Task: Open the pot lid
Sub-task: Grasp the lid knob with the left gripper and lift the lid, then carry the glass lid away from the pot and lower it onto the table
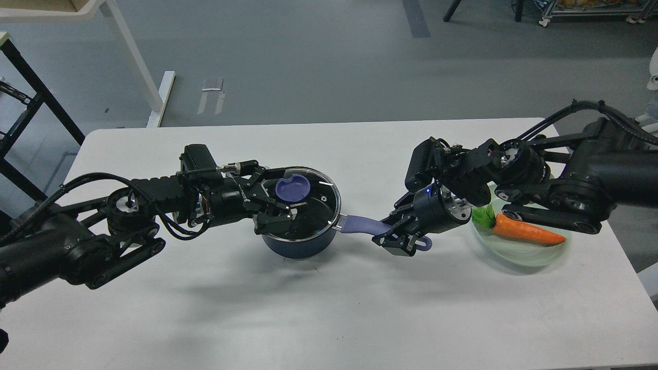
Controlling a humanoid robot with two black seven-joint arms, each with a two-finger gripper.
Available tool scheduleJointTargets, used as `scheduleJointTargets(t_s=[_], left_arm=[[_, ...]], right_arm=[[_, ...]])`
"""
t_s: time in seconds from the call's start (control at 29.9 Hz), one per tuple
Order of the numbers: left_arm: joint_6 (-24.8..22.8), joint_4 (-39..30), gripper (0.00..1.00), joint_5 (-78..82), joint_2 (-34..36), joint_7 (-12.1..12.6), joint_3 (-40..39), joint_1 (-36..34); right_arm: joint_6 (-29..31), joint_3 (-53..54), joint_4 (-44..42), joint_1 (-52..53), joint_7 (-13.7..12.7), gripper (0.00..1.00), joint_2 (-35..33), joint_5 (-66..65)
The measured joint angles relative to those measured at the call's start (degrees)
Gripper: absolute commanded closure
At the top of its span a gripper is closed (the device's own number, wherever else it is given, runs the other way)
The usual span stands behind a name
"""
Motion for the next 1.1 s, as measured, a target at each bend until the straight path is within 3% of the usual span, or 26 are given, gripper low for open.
scheduleJointTargets(t_s=[0.1,0.2,0.3,0.67,0.9,1.1], left_arm=[[0.1,0.1,0.38,0.0,-0.1,0.0,0.0,0.0],[0.1,0.1,0.63,0.0,-0.3,0.0,0.0,0.1],[0.3,0.1,0.7,0.0,-0.3,0.0,0.5,0.1],[1.8,-3.0,0.71,-0.4,2.5,-0.1,2.8,-1.7],[2.4,-6.3,0.71,-0.8,11.9,0.0,2.5,-3.9],[5.9,-6.1,0.7,-3.3,22.1,0.0,3.7,-2.6]], right_arm=[[0.0,0.0,0.0,0.0,0.0,0.76,0.0,0.0],[0.0,0.0,0.0,-0.1,0.0,0.76,0.0,0.0],[0.0,0.0,0.0,-0.1,0.0,0.76,0.0,0.0],[0.0,0.0,-0.1,-0.2,0.0,0.76,0.0,0.0],[0.0,0.0,-0.1,-0.2,0.0,0.76,-0.1,0.0],[0.0,0.0,-0.1,-0.2,0.0,0.76,-0.1,0.0]])
